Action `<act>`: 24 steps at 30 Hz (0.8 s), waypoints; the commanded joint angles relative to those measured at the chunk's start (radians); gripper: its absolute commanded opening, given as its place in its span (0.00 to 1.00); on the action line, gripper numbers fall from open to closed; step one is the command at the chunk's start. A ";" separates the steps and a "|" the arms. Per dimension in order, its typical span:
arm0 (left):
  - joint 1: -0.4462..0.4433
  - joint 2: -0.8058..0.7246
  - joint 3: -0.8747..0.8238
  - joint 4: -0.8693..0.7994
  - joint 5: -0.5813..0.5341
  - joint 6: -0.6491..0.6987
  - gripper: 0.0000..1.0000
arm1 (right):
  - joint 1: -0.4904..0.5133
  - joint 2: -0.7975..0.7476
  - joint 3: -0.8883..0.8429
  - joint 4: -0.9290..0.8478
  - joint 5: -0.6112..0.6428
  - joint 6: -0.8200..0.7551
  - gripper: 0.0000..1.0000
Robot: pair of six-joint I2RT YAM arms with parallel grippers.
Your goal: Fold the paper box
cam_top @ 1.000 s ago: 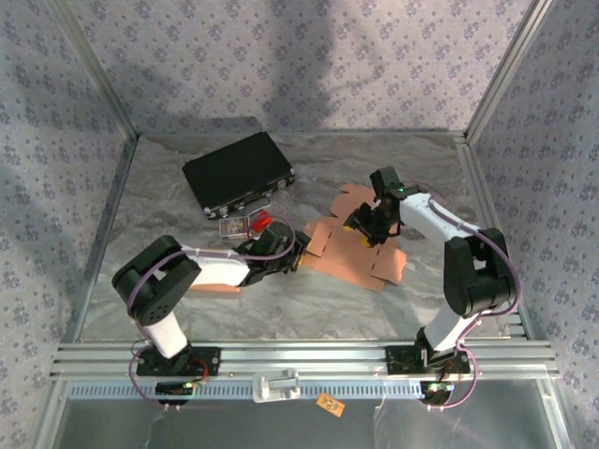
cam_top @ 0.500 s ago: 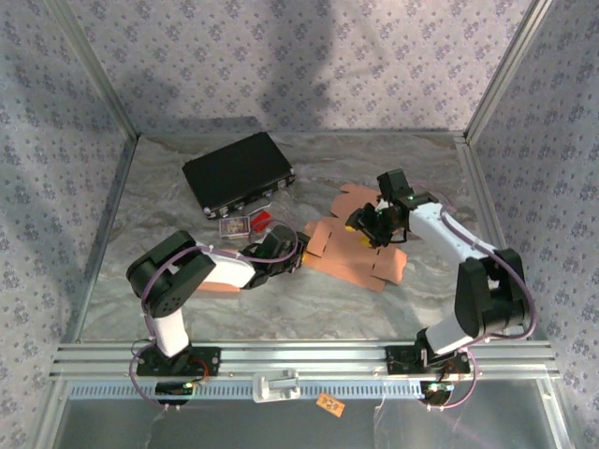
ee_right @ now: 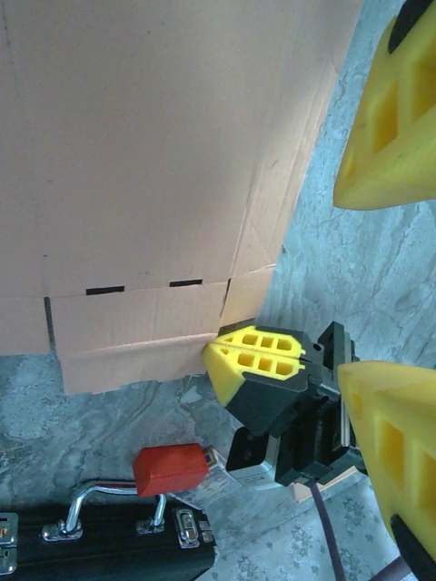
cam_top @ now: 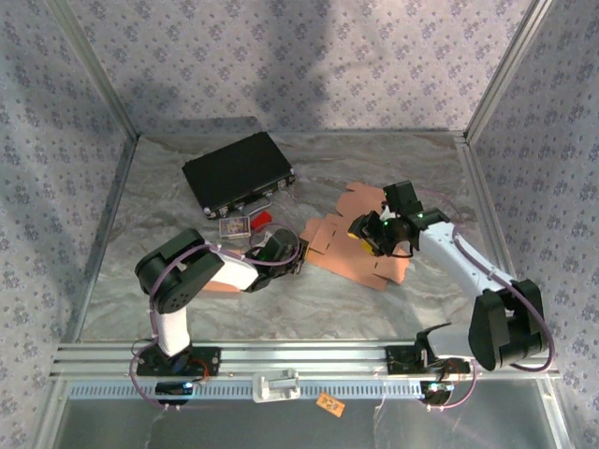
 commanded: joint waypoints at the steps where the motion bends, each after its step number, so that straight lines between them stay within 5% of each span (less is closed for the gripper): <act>1: -0.007 -0.021 -0.004 0.020 -0.055 -0.014 0.01 | 0.016 -0.064 -0.029 -0.026 0.019 0.021 0.49; 7: -0.021 -0.068 0.009 -0.007 -0.109 -0.075 0.00 | 0.033 -0.219 -0.164 0.039 0.063 0.185 0.50; 11: -0.031 -0.113 0.041 -0.053 -0.176 -0.145 0.00 | 0.092 -0.347 -0.267 0.144 0.147 0.458 0.56; 17: -0.039 -0.154 0.106 -0.126 -0.227 -0.233 0.00 | 0.305 -0.504 -0.408 0.287 0.494 0.870 0.67; 24: -0.044 -0.174 0.135 -0.143 -0.239 -0.263 0.00 | 0.411 -0.418 -0.482 0.487 0.665 1.020 0.69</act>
